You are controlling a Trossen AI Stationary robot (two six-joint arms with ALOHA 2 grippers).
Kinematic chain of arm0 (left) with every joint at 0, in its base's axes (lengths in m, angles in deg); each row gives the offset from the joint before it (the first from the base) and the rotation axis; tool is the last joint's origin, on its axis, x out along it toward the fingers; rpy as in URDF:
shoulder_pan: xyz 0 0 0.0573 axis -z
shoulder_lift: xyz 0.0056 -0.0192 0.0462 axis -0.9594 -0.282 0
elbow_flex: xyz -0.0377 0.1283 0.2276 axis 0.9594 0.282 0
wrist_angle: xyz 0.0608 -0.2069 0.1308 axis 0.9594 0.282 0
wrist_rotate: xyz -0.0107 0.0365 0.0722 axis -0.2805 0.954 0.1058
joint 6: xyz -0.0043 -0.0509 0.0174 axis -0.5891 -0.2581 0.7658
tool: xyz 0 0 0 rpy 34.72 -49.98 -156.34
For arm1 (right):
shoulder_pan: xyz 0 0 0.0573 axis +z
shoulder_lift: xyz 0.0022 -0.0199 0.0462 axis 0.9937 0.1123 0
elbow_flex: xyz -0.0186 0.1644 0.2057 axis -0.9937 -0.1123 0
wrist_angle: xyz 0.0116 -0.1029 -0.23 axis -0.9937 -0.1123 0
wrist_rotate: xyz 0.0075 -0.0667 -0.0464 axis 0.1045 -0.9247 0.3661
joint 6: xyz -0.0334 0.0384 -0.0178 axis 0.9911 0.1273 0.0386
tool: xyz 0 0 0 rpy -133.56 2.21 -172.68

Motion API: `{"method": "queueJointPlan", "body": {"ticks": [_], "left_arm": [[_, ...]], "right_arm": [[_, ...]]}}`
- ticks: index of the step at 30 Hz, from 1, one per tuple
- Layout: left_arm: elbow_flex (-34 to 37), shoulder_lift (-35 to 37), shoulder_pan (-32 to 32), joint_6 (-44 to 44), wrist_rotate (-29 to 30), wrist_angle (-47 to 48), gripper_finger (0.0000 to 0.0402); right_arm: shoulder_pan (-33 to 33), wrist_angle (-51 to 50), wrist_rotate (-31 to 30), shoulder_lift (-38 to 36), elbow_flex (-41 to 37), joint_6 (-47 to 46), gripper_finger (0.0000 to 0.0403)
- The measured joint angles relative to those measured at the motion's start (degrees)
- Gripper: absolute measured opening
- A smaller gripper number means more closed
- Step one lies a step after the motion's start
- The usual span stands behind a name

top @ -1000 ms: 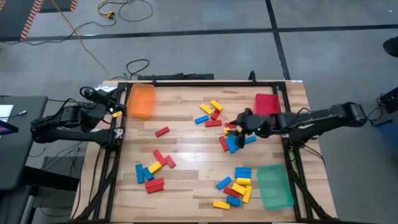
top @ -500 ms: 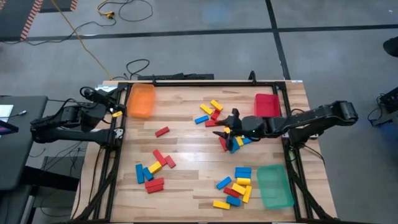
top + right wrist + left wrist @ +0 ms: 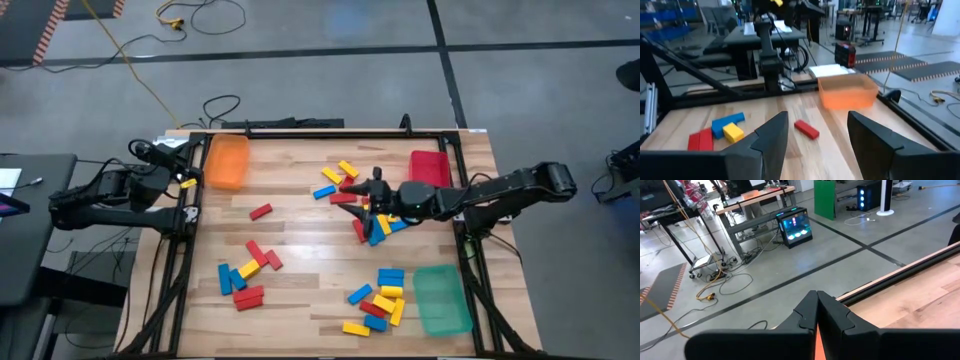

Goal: Sort blocks
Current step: Put the yellow square block into the red bin

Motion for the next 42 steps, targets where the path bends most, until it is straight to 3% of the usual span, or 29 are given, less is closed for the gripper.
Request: {"method": "queueJointPlan", "body": {"ticks": [9, 15, 18, 32, 42], "left_arm": [[0.02, 0.00, 0.00, -0.02, 0.00, 0.00, 0.0004], [0.02, 0.00, 0.00, 0.00, 0.02, 0.00, 0.0004], [0.00, 0.00, -0.02, 0.00, 0.01, 0.01, 0.0004], [0.00, 0.00, -0.02, 0.00, 0.02, 0.01, 0.0004], [0.02, 0.00, -0.01, 0.00, 0.02, 0.00, 0.0004]], "right_arm": [[0.02, 6.59, 0.00, 0.04, 0.05, -4.31, 0.0223], [0.86, 4.80, 0.12, 1.66, 2.99, -1.79, 0.0223], [1.54, 0.09, 0.50, 3.00, 5.94, 0.14, 0.0223], [4.15, -40.97, -0.24, 10.06, 20.80, -2.07, 0.0223], [2.72, -51.85, -0.52, 10.84, 21.31, -8.12, 0.0223]]}}
